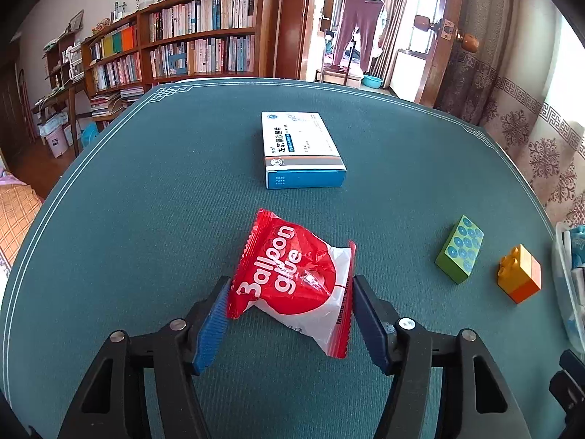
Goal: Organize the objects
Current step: 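Move the left gripper to the red Balloon glue bag and grasp it, then grasp the orange block with the right gripper while the left holds the glue bag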
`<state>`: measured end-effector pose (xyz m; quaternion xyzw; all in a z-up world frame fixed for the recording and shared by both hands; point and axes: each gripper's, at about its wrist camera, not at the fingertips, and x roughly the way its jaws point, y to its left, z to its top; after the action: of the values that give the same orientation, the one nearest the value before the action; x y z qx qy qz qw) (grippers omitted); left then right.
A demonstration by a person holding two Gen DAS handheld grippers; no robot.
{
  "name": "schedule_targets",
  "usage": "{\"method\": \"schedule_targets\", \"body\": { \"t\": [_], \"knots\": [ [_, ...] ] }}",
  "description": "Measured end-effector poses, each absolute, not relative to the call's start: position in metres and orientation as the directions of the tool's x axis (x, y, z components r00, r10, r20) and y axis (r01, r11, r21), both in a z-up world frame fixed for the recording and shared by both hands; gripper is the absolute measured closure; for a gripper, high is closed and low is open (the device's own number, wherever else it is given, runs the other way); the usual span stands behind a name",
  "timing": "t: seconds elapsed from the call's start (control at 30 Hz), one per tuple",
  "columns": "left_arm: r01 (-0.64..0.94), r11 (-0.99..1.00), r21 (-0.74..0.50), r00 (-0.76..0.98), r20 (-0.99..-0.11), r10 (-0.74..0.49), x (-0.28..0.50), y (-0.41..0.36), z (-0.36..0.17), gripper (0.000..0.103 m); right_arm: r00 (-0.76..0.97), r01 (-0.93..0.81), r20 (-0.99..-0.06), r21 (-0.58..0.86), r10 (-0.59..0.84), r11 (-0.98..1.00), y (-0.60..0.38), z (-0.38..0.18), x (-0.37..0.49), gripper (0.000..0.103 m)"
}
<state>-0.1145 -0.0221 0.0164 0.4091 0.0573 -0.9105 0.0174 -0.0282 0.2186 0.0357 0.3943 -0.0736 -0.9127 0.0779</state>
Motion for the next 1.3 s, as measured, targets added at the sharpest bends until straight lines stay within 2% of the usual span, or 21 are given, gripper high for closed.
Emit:
{"method": "schedule_targets", "body": {
  "t": [0.3,0.77,1.1,1.23,1.3],
  "knots": [
    [0.081,-0.990,-0.112,-0.690,-0.723,0.025,-0.107,-0.024,0.023,0.047,-0.686,0.086,-0.700,0.192,-0.198,-0.978,0.210,0.040,-0.055,0.038],
    [0.038,-0.991,-0.125,-0.721,-0.691,0.059,-0.098,-0.013,0.031,0.048,-0.681,0.063,-0.716,0.148,-0.151,-0.987,0.197,0.030,-0.120,0.038],
    [0.023,-0.991,-0.129,-0.717,-0.693,0.074,-0.098,-0.009,0.029,0.048,-0.673,0.059,-0.728,0.128,-0.134,-0.990,0.184,0.021,-0.137,0.038],
    [0.017,-0.992,-0.129,-0.717,-0.692,0.078,-0.098,-0.007,0.029,0.048,-0.679,0.052,-0.724,0.116,-0.120,-0.992,0.185,0.020,-0.138,0.050],
    [0.014,-0.992,-0.129,-0.717,-0.692,0.080,-0.097,-0.006,0.029,0.048,-0.679,0.055,-0.723,0.122,-0.127,-0.991,0.186,0.020,-0.137,0.051]
  ]
}}
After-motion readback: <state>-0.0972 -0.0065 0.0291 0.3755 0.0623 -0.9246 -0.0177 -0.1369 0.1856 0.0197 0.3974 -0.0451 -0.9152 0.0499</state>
